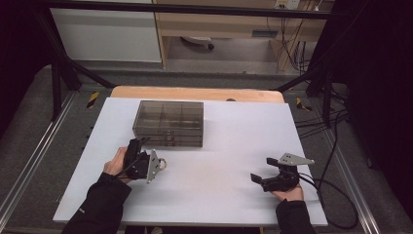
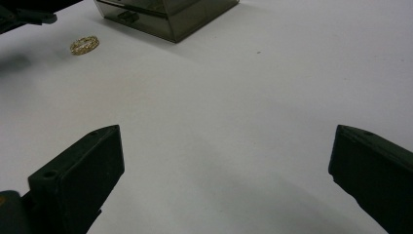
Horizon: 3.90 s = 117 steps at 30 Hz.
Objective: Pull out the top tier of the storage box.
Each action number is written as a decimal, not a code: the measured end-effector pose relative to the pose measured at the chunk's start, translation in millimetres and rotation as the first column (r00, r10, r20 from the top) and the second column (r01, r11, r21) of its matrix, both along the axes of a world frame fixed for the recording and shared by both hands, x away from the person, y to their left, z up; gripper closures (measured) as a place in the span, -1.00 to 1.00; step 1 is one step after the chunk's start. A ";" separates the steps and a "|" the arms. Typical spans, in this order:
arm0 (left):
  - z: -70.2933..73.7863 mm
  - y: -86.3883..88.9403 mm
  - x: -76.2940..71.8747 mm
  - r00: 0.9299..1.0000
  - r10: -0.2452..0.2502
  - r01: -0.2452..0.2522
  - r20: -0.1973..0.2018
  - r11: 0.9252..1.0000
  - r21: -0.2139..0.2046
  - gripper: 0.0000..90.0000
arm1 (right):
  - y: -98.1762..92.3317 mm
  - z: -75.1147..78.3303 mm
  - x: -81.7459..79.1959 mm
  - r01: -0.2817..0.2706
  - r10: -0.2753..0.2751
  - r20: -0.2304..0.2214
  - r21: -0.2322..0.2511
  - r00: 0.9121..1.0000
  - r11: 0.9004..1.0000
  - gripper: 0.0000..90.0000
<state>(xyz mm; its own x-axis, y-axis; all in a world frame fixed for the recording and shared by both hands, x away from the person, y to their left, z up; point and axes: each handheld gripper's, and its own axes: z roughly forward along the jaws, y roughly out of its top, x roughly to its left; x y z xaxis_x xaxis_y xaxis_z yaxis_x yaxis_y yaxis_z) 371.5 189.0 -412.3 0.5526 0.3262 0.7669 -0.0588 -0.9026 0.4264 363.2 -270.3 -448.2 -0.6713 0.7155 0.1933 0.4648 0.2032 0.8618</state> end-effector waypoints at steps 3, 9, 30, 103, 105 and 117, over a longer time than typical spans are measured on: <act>-1.8 -4.9 2.5 1.000 0.002 -0.003 0.023 0.999 0.033 -0.68 | -0.1 0.0 0.0 0.000 0.000 0.001 -0.001 1.000 1.000 -0.99; -3.8 -8.3 5.3 0.998 -0.013 0.010 0.058 0.999 0.053 -0.63 | -0.1 -0.1 0.1 -0.001 0.001 0.002 -0.002 1.000 1.000 -0.99; -11.5 -18.1 16.2 0.981 -0.066 0.041 0.182 0.990 0.135 -0.23 | 0.1 -0.4 0.3 0.000 0.000 0.003 -0.004 1.000 1.000 -0.99; -43.7 -38.3 31.6 0.875 -0.099 -0.088 0.473 0.930 0.358 0.78 | -0.2 0.1 0.1 0.001 -0.001 -0.001 -0.002 1.000 1.000 -0.99; -44.4 -38.7 31.1 0.873 -0.103 -0.092 0.478 0.926 0.367 0.79 | -0.2 0.1 0.1 0.000 0.000 -0.001 -0.002 1.000 1.000 -0.99; -44.4 -37.9 27.7 0.871 -0.115 -0.083 0.478 0.924 0.373 0.79 | -0.3 0.2 0.1 0.001 -0.001 -0.001 -0.003 1.000 1.000 -0.99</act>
